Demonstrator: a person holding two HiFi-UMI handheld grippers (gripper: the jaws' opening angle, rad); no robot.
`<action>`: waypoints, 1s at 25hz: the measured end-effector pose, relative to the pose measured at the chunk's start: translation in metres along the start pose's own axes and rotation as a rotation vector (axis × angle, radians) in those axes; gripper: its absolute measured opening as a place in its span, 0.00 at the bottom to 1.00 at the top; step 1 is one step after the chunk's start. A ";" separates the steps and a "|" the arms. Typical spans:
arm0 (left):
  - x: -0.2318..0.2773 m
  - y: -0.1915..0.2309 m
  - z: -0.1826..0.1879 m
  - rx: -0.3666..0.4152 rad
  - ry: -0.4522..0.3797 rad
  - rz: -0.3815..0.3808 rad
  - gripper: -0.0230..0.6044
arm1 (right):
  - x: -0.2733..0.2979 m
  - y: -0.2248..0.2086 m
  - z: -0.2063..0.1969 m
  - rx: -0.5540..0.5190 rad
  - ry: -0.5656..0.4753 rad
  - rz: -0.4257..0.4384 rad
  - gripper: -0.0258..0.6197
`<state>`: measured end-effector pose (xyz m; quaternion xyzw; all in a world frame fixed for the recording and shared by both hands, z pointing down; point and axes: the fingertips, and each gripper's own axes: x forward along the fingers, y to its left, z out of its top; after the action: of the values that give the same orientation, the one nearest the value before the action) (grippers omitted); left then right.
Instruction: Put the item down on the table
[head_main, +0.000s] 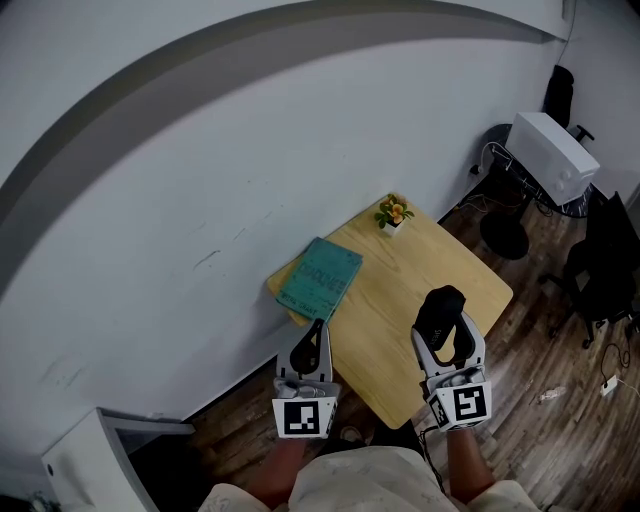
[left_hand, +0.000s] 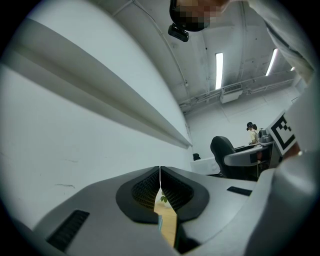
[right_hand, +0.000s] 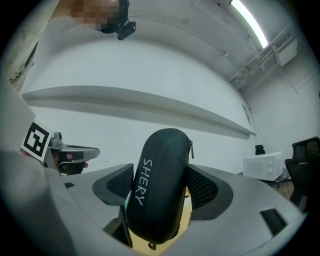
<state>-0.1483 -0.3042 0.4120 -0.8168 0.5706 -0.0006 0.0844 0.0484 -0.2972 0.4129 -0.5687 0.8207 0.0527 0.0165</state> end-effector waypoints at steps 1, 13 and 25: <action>0.000 -0.002 -0.003 -0.010 0.009 0.000 0.05 | -0.001 -0.001 -0.003 0.002 0.006 0.001 0.57; -0.005 -0.016 -0.040 0.015 0.079 -0.032 0.05 | -0.003 -0.002 -0.063 0.023 0.187 -0.017 0.57; -0.030 -0.033 -0.078 -0.042 0.132 -0.057 0.05 | -0.016 0.012 -0.161 0.051 0.462 0.025 0.57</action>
<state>-0.1357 -0.2757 0.4964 -0.8325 0.5514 -0.0449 0.0296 0.0480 -0.2945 0.5753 -0.5547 0.8108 -0.0995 -0.1581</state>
